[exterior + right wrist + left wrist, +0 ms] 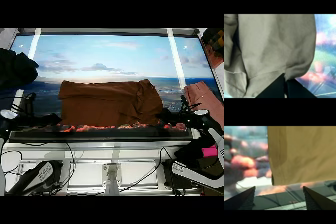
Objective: Fold the clothes and pants, and hang the long-sleeved shirts on hangers.
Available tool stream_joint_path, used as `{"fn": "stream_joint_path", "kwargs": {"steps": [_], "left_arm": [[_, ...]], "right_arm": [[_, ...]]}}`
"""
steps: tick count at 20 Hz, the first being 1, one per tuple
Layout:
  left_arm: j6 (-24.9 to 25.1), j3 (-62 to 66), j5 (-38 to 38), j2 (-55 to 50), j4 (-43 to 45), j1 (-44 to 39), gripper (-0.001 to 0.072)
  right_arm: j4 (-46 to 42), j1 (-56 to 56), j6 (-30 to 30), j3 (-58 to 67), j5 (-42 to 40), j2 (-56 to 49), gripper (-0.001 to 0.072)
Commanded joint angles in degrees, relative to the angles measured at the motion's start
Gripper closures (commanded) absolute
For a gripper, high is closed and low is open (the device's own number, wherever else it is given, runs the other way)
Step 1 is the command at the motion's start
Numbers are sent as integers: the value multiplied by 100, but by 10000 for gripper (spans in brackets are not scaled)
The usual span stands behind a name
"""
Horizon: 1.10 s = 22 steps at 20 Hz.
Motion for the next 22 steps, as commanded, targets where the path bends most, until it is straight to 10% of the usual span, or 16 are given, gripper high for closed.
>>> {"fn": "stream_joint_path", "kwargs": {"steps": [1, 4, 7, 9, 10, 15, 22], "left_arm": [[166, -74, 181, -669, -343, 4, -3], [520, -72, 389, -1104, -1043, 2, 24], [890, -72, 380, -1318, -1641, 0, 244], [1113, -46, 348, -1320, -1930, 2, 637], [1213, 31, 210, -1318, -1967, 2, 687], [925, 1067, -1416, -1049, -1991, 160, 688], [-446, 1832, -1182, -752, -2055, 293, 688]], "right_arm": [[-2, 2, 0, 0, 2, -2, 696], [-2, 2, 2, 0, 7, -2, 696], [-2, 2, 4, 0, 22, -2, 696], [-2, 2, 4, 0, 26, -2, 696], [0, 2, 7, 0, 35, 2, 696], [2, 0, -52, 90, 507, 7, 697], [9, 0, -446, 433, 1346, 7, 696]]}}
